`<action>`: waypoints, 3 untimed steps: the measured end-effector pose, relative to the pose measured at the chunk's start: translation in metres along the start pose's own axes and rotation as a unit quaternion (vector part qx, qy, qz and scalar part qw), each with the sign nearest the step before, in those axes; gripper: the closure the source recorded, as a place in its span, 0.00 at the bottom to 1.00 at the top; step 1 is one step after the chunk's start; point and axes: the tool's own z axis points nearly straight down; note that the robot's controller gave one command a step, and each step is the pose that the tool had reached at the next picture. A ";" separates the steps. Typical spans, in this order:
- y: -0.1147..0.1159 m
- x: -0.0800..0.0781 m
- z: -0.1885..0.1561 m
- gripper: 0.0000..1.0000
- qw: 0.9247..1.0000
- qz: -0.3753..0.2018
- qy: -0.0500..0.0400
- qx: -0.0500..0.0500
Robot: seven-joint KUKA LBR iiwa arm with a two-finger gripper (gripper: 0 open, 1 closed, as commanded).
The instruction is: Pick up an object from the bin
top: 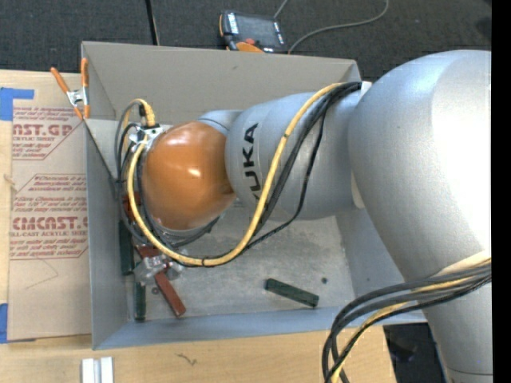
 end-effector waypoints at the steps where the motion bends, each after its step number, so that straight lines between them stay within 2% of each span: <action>1: 0.000 0.000 0.000 1.00 1.000 0.000 0.000 0.000; 3: 0.000 0.000 0.000 1.00 1.000 0.000 0.000 0.000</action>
Offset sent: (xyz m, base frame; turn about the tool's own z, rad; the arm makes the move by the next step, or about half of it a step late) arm 0.0000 0.0000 0.0000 0.0000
